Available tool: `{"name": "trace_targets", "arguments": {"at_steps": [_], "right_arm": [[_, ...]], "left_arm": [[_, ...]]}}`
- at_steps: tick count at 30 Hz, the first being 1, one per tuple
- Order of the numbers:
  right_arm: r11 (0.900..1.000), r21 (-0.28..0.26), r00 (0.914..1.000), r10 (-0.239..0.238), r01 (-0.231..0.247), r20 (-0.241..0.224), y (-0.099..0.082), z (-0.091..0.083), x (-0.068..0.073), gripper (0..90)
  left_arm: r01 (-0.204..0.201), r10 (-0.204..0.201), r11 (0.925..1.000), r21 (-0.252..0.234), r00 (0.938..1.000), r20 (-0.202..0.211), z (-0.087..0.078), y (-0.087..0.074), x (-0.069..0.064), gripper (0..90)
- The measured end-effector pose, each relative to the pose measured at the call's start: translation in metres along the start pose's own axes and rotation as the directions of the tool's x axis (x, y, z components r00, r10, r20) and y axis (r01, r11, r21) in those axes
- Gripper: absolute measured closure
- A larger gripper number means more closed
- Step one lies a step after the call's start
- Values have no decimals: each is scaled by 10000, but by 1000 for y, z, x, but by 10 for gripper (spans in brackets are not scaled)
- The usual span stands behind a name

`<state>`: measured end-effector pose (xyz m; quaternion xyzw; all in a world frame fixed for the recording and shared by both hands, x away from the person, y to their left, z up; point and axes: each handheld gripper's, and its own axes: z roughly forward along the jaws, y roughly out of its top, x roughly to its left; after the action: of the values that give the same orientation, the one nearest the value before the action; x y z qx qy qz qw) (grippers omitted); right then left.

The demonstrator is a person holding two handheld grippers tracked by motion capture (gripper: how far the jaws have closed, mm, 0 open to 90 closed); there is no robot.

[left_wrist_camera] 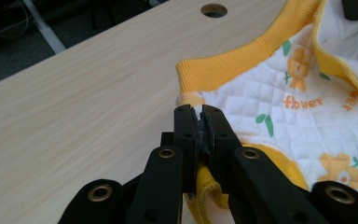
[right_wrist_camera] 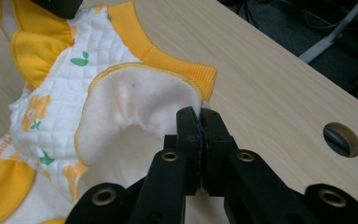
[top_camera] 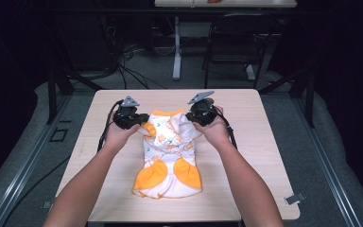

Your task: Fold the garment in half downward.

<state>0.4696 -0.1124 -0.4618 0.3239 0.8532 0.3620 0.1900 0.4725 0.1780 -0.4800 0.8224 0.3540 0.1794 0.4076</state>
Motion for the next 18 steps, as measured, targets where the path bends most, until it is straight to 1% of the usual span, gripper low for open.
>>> {"name": "trace_targets", "arguments": {"at_steps": [1,3,4,7,8,9,10,12,13,14,15,16,17,18], "right_arm": [[10000,-17,10000,-19,19,2,1,-1,-1,876],[10000,-64,10000,-55,55,-15,3,-2,-1,876],[9999,-43,9999,-156,156,27,4,-4,-1,876],[9997,-114,9998,-213,214,55,6,-6,-1,876],[9993,-210,9995,-295,297,101,9,-10,-1,876],[9993,-210,9995,-295,297,101,9,-10,-1,876],[9989,-271,9992,-372,375,118,10,-13,-1,876],[9985,-325,9990,-440,443,119,11,-16,-1,876],[9985,-325,9990,-440,443,119,11,-16,-1,876],[9978,-341,9983,-571,575,112,9,-18,2,875],[9978,-341,9983,-571,575,112,9,-18,2,875],[9968,-379,9975,-703,704,43,6,-19,5,876],[9968,-379,9975,-703,704,43,6,-19,5,876],[9960,-374,9967,-812,811,-34,2,-19,8,875]], "left_arm": [[17,-17,10000,5,10000,-7,0,1,0,856],[-86,86,10000,-25,9999,-62,-2,3,1,856],[-113,112,9998,-143,9999,-57,-2,5,1,856],[-175,173,9997,-187,9998,-94,-5,8,1,856],[-231,228,9993,-290,9997,-93,-7,11,1,856],[-231,228,9993,-290,9997,-93,-7,11,1,856],[-303,298,9985,-446,9995,-116,-9,13,0,856],[-296,293,9984,-488,9995,-76,-10,13,-1,855],[-372,370,9982,-466,9993,-50,-11,12,-1,855],[-444,443,9980,-455,9990,-36,-11,9,-3,856],[-444,443,9980,-455,9990,-36,-11,9,-3,855],[-461,461,9979,-451,9989,-6,-12,5,-5,855],[-461,461,9979,-451,9989,-6,-12,5,-5,855],[-465,467,9980,-435,9989,34,-12,3,-5,855]]}}
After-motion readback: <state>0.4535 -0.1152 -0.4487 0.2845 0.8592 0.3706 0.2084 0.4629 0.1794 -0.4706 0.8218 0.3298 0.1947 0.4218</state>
